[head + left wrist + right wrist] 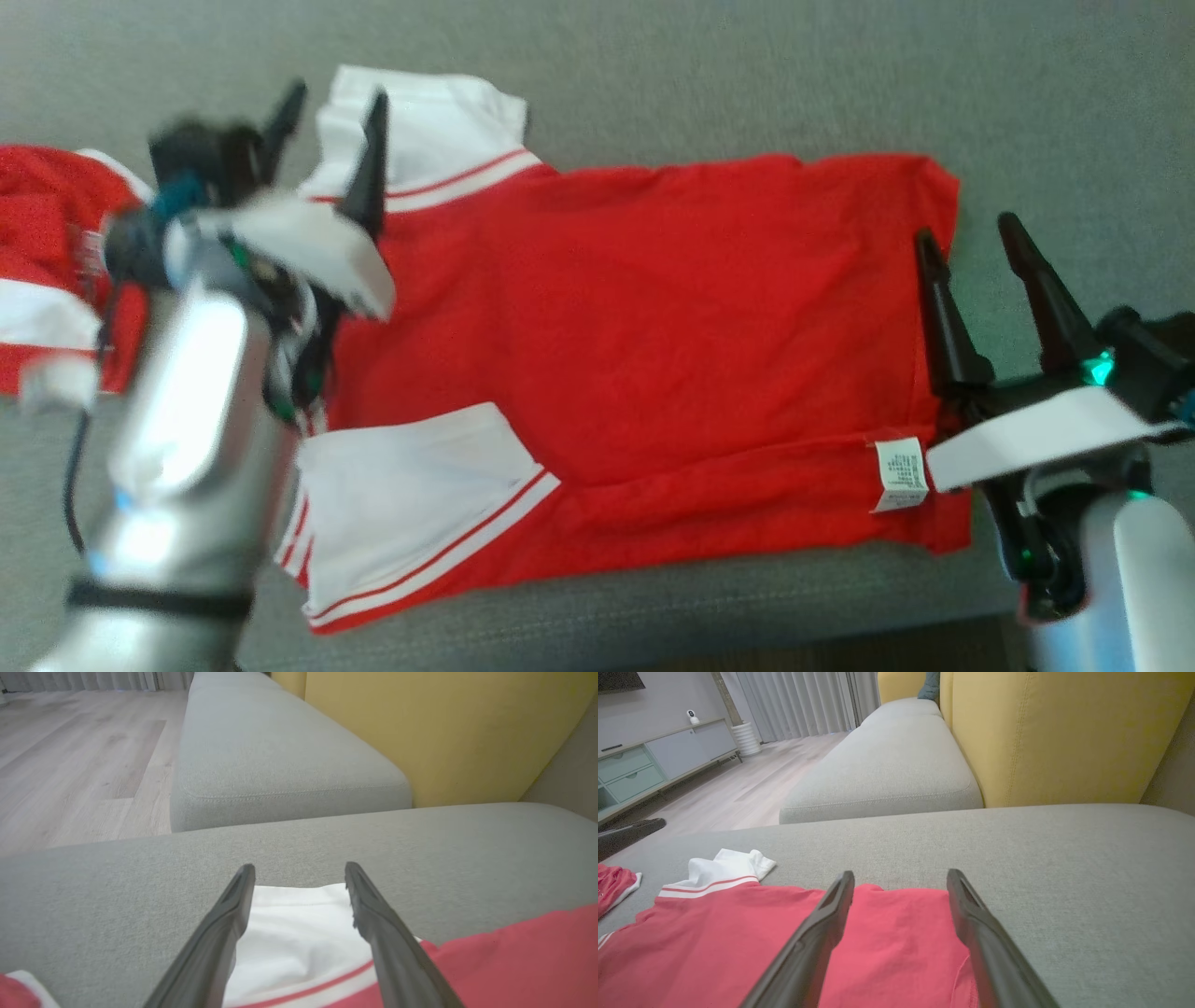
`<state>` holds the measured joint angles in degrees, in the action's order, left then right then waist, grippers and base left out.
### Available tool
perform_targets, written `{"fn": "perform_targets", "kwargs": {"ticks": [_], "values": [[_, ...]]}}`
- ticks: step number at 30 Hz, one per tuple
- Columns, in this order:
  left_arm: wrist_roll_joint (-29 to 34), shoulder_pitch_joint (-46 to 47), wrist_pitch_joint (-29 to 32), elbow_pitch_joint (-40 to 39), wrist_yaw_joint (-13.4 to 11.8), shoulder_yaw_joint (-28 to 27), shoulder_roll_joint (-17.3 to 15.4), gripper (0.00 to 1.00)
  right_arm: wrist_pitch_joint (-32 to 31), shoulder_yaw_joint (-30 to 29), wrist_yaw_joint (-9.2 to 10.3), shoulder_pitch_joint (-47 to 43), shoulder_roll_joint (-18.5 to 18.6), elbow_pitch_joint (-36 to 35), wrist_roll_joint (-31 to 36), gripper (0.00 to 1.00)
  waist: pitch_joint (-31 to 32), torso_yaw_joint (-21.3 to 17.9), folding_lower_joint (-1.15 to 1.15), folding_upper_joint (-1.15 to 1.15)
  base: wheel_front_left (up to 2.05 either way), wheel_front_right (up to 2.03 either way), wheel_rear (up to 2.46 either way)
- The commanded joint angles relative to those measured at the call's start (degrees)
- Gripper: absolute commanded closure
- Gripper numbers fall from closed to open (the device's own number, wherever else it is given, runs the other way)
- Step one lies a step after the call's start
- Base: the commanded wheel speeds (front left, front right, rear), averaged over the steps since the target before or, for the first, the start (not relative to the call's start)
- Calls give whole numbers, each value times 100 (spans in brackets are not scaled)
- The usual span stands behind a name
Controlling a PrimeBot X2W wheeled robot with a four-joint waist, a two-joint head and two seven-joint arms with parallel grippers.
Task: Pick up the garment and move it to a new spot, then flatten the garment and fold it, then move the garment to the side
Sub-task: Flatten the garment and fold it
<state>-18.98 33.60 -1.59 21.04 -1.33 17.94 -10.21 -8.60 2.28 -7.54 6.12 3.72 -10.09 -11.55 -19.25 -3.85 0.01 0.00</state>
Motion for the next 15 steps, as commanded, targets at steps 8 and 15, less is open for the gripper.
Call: {"fn": "perform_targets", "kwargs": {"ticks": [8,15], "values": [[76,1723,-18,2136,149,-238,-242,0,203,338,5,403,11,19,-123,0,-858,-485,-1,0,0,0,0],[66,2402,185,3488,91,-234,-241,0,263,331,5,440,3,202,-148,0,-923,-505,-1,0,0,0,0]]}}
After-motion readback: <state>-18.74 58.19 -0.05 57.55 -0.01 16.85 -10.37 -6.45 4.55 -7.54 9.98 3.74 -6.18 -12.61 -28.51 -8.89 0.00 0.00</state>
